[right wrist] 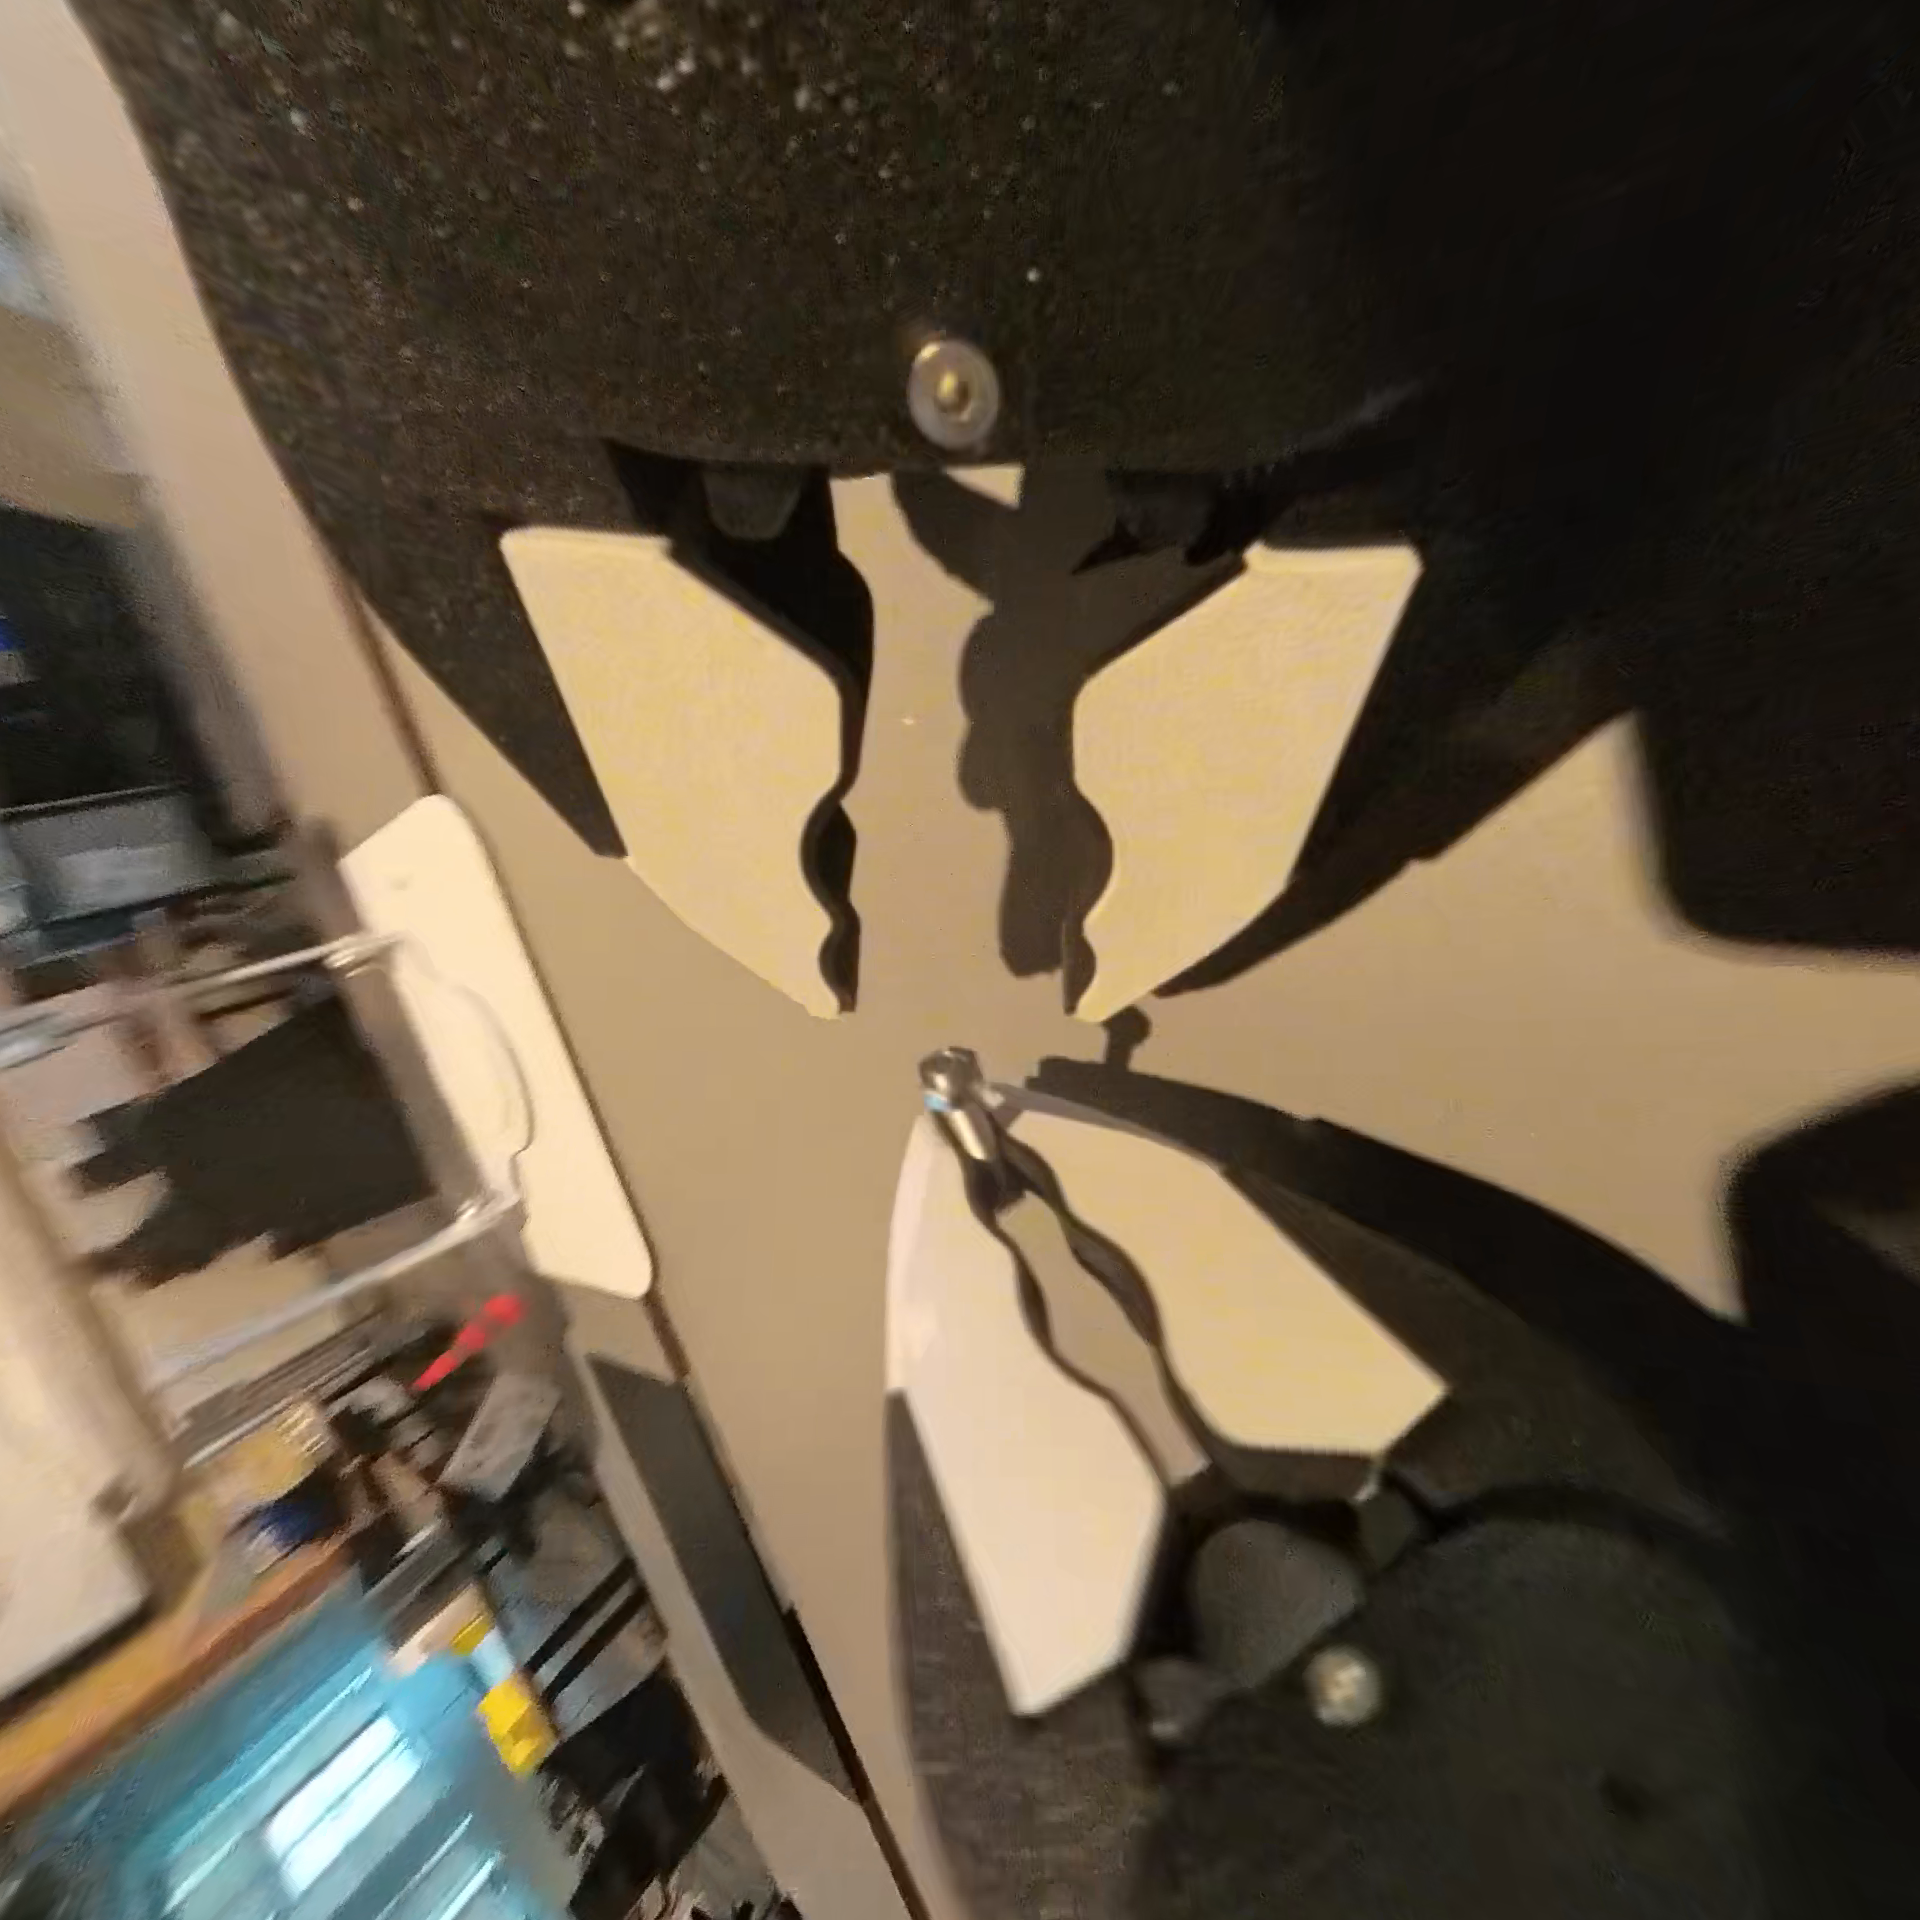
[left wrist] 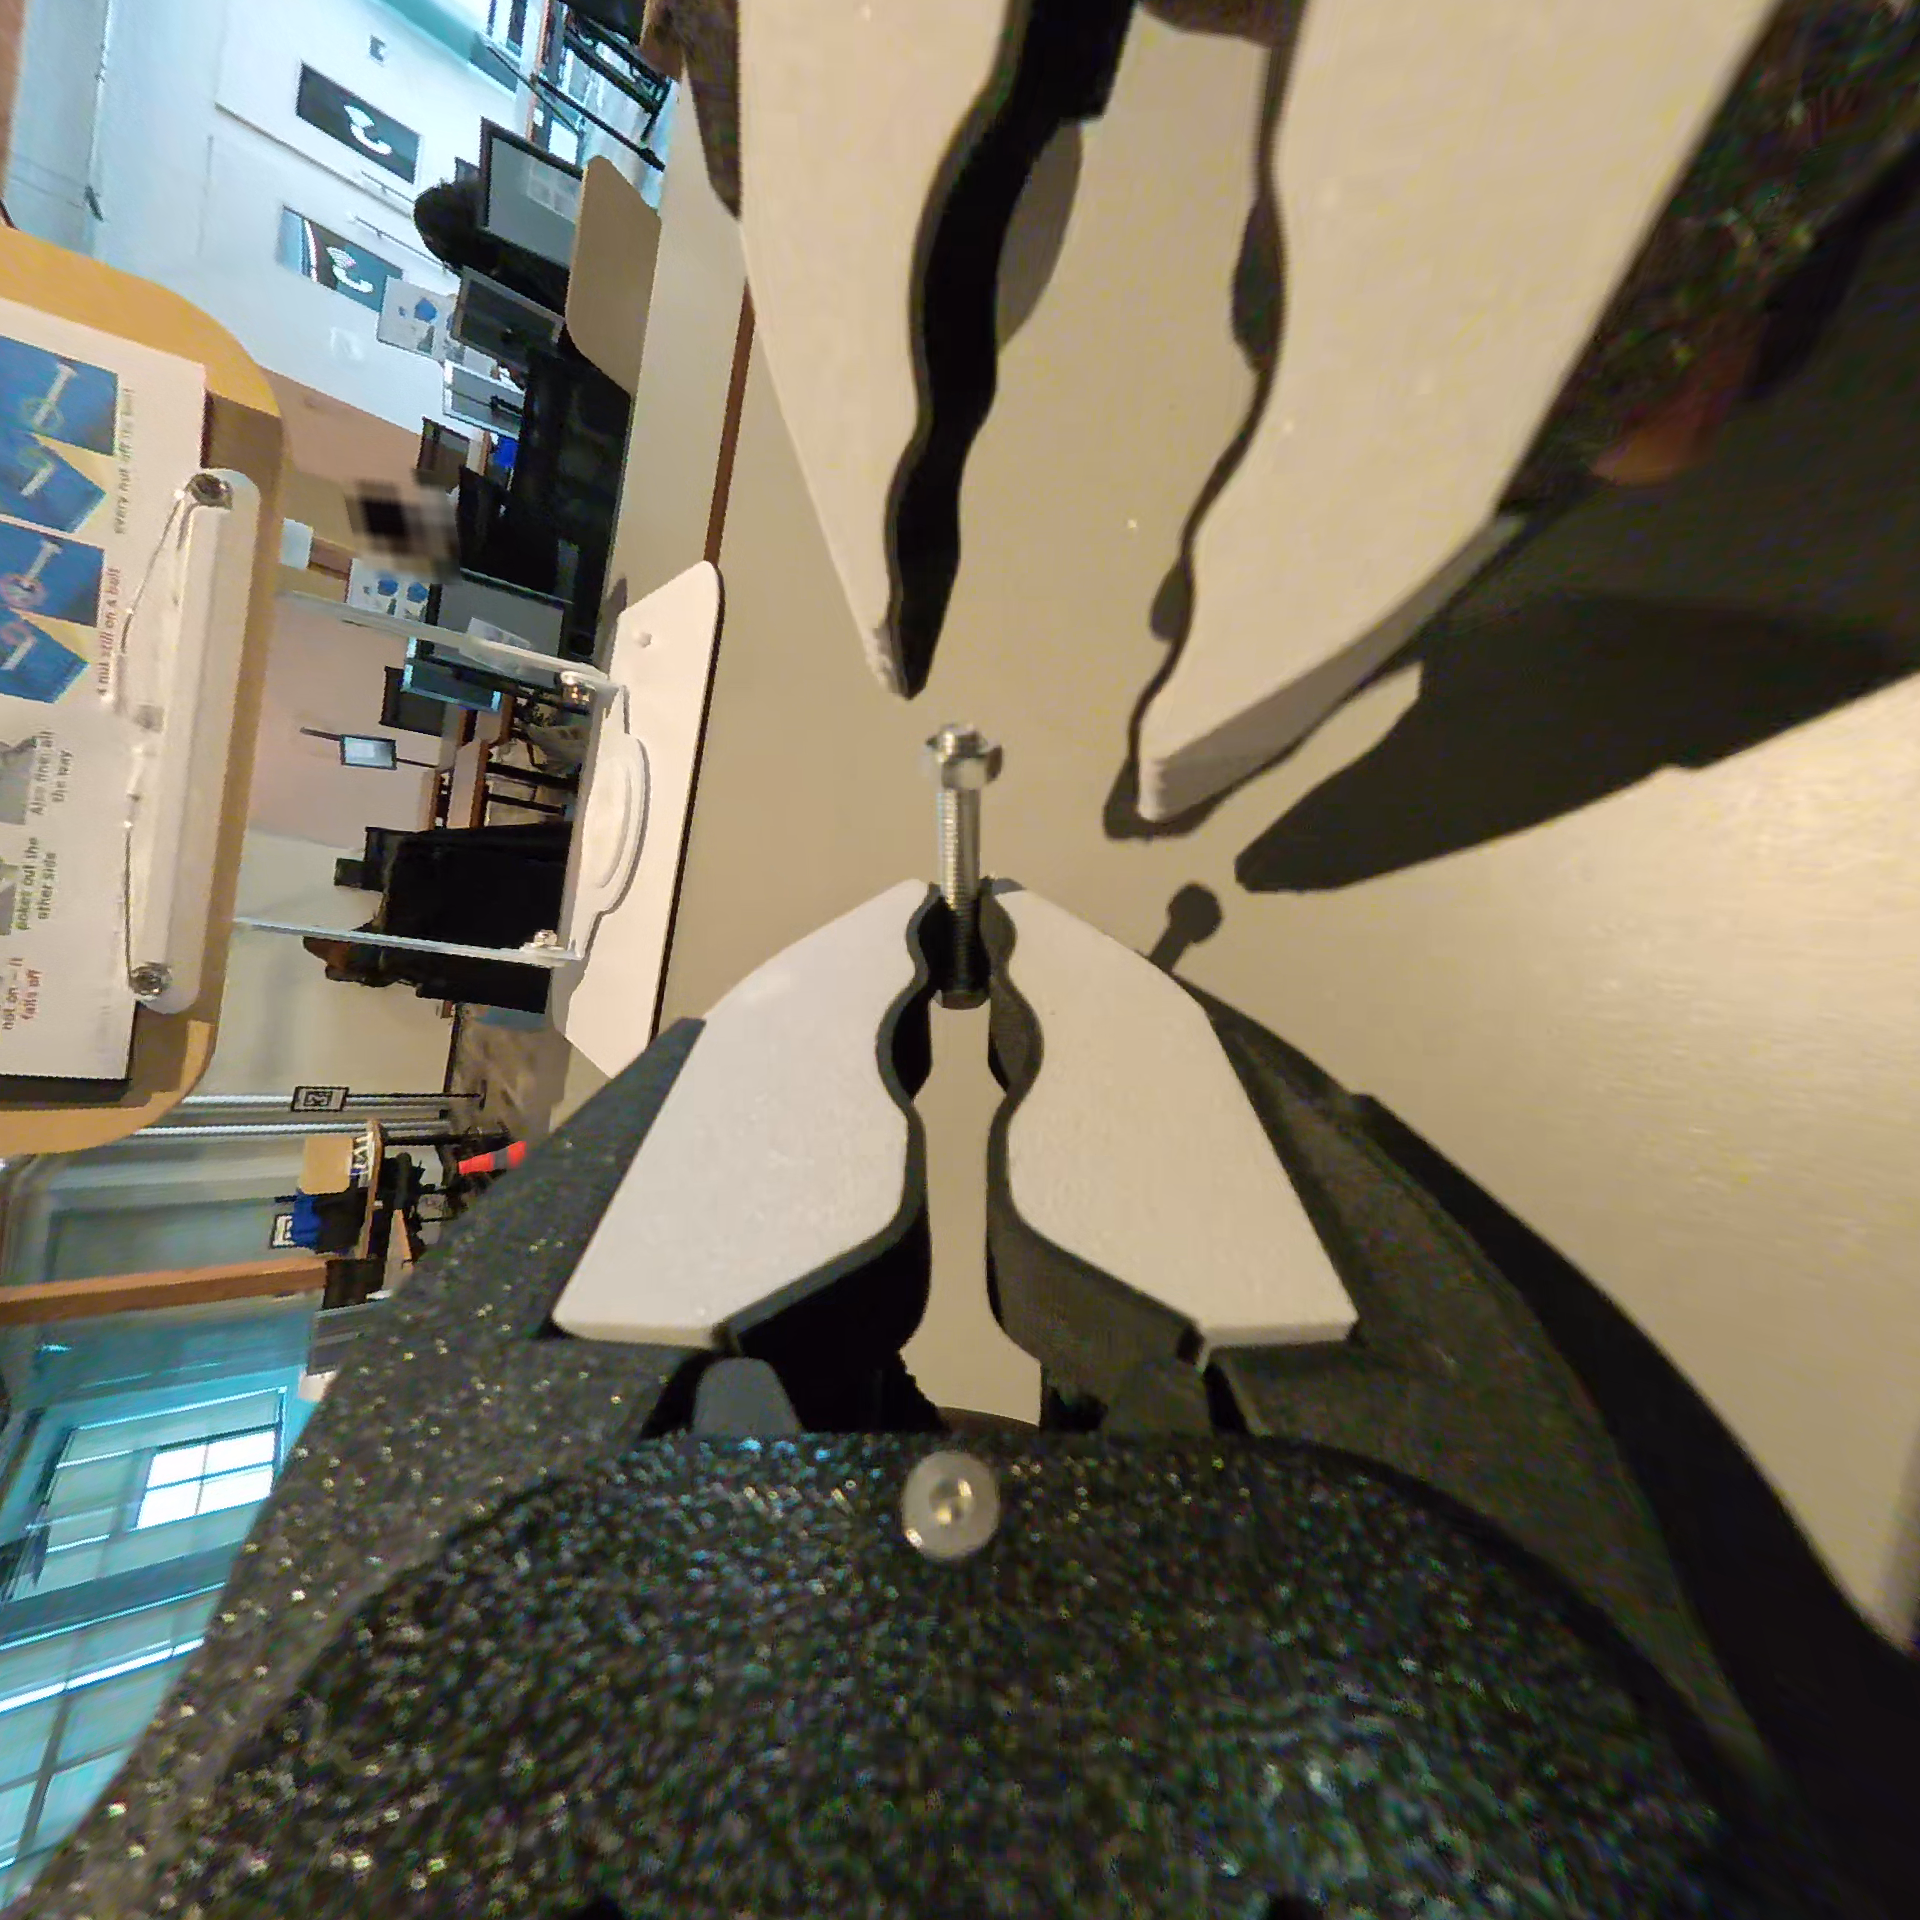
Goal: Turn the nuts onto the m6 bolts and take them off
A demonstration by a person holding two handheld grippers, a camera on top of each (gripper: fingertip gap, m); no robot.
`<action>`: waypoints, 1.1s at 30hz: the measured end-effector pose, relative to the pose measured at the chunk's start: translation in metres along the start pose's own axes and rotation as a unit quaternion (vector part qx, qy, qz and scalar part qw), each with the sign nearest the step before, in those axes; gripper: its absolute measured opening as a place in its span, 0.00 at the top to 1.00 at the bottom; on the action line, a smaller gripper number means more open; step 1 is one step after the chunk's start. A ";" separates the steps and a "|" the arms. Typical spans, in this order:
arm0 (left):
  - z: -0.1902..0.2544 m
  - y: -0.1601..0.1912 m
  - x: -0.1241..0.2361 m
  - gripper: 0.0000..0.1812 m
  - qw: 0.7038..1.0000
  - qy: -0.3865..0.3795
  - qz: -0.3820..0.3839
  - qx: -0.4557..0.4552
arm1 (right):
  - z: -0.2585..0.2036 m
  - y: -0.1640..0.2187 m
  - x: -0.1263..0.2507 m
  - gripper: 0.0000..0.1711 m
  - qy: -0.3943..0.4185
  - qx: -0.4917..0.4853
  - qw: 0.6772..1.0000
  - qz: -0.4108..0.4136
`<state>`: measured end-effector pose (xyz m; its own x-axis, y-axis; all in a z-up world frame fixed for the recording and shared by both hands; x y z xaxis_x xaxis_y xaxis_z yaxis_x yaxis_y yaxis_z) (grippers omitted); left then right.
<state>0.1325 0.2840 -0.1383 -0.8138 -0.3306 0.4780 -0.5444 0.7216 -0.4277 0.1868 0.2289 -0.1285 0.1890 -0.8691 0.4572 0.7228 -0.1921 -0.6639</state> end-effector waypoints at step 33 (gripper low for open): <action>0.003 0.000 0.000 0.97 1.000 0.012 -0.001 -0.018 | 0.007 0.007 0.001 0.78 -0.006 -0.013 1.000 -0.020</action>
<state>0.1317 0.2820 -0.1410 -0.8072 -0.3170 0.4979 -0.5379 0.7423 -0.3996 0.1966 0.2301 -0.1287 0.1674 -0.8552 0.4905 0.7126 -0.2388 -0.6596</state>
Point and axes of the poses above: each gripper's, where its closed fingertips meet, x back along the fingers, y out of its underside, z = x × y across the jaws, the point moved 5 cm from there along x, back along the fingers, and after that the axes turned 1 degree about -z, right-handed, at the moved point
